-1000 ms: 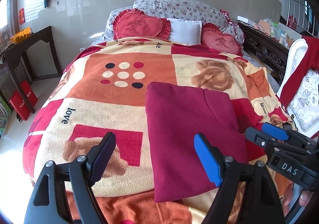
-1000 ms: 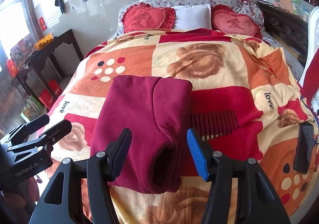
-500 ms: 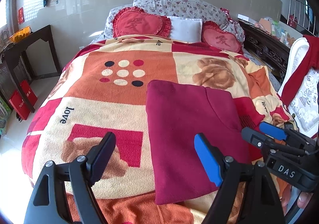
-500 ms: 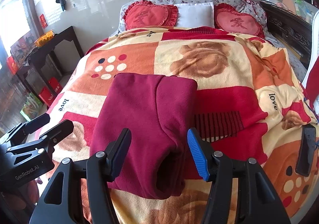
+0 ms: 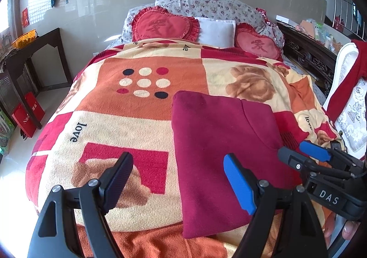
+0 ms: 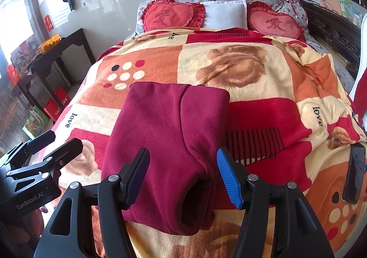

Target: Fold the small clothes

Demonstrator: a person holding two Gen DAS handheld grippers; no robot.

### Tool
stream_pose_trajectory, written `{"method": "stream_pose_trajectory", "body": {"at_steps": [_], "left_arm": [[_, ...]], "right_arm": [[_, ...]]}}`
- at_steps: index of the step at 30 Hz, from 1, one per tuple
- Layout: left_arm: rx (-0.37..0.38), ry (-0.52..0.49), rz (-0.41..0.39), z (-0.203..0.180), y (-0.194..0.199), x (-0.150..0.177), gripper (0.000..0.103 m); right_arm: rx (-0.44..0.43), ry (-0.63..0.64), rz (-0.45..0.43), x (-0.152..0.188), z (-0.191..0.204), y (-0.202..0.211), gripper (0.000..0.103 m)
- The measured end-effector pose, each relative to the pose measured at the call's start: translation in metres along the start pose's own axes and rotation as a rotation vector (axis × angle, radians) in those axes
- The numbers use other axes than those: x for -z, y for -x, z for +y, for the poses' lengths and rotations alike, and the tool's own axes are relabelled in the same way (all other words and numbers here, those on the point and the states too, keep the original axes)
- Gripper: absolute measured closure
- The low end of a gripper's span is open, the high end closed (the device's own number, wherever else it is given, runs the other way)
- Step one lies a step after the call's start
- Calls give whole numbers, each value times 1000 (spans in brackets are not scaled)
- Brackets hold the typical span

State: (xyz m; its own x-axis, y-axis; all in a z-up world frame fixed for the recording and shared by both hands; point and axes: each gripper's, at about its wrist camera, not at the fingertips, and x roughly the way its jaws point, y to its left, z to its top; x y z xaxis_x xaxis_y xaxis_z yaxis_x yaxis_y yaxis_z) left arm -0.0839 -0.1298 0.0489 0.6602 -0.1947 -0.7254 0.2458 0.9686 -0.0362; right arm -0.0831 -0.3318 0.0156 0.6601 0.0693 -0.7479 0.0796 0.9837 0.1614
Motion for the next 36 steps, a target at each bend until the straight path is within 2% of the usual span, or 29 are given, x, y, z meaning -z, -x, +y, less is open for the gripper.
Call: {"method": "stream_pose_trajectory", "body": {"at_steps": [36], "left_arm": [[-12, -12, 4, 4, -10, -3, 18]], "right_arm": [[-10, -16, 9, -4, 0, -9, 60]]}}
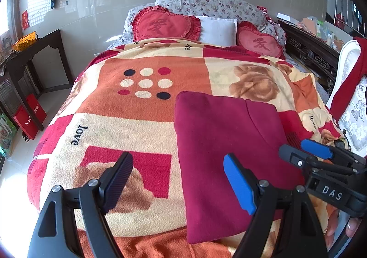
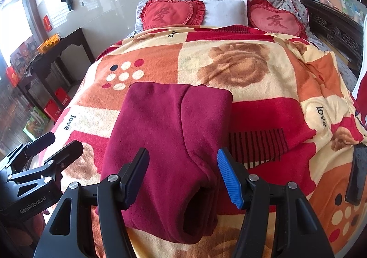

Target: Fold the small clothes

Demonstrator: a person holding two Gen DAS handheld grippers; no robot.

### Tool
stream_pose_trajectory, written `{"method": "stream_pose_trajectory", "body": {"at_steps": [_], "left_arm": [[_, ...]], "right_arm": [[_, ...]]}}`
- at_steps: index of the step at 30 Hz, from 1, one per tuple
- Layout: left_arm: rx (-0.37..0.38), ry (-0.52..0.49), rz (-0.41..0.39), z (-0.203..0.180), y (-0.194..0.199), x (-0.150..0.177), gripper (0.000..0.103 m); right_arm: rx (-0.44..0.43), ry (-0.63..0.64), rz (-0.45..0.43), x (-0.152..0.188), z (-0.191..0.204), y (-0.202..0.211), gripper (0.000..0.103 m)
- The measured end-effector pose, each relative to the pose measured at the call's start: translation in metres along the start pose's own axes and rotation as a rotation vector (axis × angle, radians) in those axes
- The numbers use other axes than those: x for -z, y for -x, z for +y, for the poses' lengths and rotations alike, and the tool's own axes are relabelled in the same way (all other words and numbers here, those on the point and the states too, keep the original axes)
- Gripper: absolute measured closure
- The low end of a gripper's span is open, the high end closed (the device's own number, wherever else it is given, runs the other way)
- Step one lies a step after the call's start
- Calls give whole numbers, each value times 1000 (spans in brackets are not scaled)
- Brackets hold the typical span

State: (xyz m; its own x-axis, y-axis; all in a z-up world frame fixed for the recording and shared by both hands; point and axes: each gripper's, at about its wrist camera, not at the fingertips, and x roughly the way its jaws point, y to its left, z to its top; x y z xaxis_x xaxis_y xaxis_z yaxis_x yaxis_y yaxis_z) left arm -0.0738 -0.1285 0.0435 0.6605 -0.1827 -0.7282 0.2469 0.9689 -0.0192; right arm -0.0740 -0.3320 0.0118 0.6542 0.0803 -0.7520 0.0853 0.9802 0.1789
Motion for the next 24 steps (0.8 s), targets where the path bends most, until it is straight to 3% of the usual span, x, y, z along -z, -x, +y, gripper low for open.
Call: {"method": "stream_pose_trajectory", "body": {"at_steps": [24], "left_arm": [[-1, -1, 2, 0, -2, -1, 18]], "right_arm": [[0, -13, 2, -1, 1, -3, 60]]}}
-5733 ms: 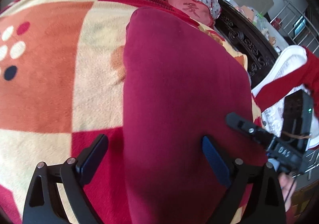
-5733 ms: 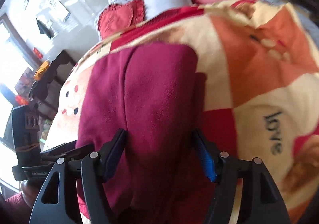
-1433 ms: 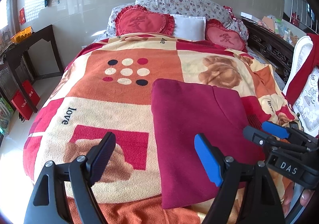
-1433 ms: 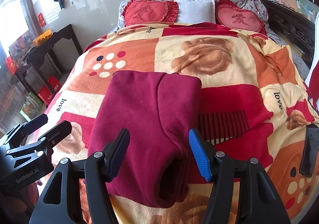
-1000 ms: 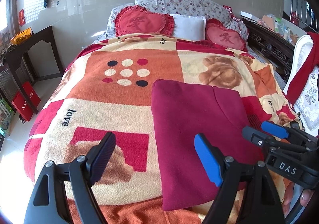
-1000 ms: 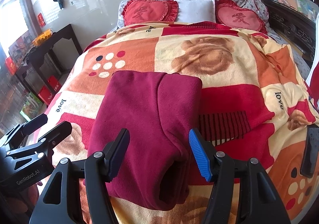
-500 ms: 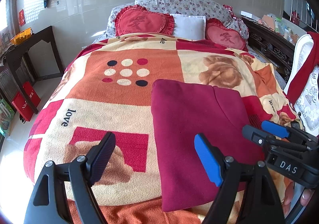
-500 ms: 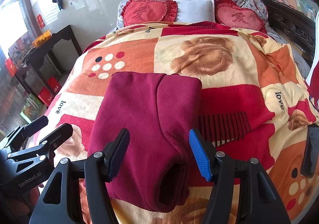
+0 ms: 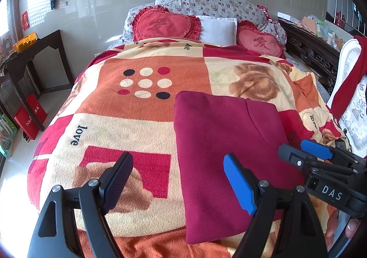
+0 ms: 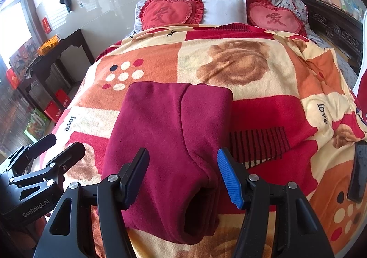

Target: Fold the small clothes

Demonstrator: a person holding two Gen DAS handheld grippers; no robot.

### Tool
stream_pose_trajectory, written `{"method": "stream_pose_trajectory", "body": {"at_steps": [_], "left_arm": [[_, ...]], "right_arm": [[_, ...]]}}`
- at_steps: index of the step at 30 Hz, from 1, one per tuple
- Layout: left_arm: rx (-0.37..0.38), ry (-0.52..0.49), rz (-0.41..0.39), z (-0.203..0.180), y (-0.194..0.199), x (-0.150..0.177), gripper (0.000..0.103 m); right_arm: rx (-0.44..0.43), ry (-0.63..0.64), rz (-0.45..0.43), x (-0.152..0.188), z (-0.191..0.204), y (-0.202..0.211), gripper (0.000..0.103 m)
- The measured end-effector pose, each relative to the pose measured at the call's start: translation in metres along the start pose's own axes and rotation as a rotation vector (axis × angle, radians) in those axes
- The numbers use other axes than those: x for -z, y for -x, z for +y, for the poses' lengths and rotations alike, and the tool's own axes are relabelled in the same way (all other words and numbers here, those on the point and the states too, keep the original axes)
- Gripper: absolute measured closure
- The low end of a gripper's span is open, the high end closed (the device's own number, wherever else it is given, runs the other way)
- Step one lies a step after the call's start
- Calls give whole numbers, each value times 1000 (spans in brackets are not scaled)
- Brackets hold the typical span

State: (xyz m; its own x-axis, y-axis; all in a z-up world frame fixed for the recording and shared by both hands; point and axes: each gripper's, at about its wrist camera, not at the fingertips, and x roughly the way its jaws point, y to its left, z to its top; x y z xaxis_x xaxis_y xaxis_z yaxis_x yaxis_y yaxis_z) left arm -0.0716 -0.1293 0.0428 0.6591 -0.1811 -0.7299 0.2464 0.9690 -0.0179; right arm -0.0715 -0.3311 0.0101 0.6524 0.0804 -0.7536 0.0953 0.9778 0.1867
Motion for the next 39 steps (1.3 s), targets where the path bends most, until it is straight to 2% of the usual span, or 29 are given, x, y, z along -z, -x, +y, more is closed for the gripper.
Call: {"method": "stream_pose_trajectory", "body": {"at_steps": [25, 31, 39], "left_arm": [[-1, -1, 0, 1, -2, -1, 18], [-1, -21, -28, 0, 0, 0, 18], [-7, 0, 4, 2, -9, -1, 18]], "right_arm": [[-1, -6, 0, 0, 0, 0, 60], [-1, -7, 2, 0, 1, 0, 60], [2, -14, 0, 1, 2, -2, 60]]}}
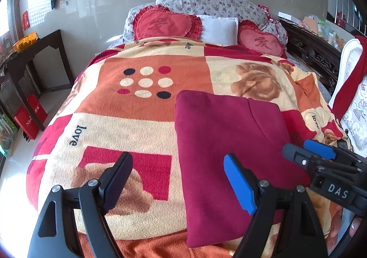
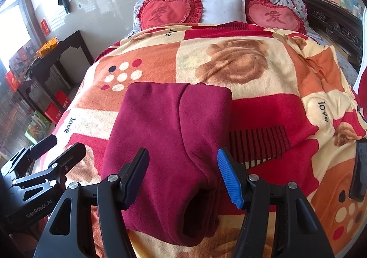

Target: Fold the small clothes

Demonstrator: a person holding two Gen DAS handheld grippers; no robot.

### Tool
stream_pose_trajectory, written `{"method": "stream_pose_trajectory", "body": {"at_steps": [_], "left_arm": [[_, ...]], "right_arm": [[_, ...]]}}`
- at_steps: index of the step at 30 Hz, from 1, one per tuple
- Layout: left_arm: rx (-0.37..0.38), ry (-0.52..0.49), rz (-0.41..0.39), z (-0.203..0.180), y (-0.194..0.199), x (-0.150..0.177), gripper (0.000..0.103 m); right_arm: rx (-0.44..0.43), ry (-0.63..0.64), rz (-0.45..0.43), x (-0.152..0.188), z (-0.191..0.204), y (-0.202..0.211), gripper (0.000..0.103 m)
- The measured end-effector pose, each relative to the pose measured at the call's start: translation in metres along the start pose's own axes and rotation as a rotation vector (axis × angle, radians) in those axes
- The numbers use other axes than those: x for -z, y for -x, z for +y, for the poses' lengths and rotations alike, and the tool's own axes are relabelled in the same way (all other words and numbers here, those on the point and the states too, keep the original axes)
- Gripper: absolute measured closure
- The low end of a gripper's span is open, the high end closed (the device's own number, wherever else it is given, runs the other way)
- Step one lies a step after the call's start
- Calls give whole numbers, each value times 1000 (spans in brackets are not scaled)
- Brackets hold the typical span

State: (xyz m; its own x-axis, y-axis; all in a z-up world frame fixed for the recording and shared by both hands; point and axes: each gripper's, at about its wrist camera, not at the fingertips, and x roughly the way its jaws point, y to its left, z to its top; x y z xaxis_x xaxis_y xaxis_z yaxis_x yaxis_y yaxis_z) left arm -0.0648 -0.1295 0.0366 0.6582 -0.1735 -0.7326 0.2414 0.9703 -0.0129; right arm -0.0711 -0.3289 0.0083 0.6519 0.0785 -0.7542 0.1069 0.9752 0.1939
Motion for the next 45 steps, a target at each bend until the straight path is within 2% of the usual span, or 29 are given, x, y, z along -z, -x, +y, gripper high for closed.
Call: {"method": "stream_pose_trajectory", "body": {"at_steps": [45], "left_arm": [[-12, 3, 27, -4, -13, -3, 18]], "right_arm": [[5, -9, 21, -4, -6, -10, 60]]}}
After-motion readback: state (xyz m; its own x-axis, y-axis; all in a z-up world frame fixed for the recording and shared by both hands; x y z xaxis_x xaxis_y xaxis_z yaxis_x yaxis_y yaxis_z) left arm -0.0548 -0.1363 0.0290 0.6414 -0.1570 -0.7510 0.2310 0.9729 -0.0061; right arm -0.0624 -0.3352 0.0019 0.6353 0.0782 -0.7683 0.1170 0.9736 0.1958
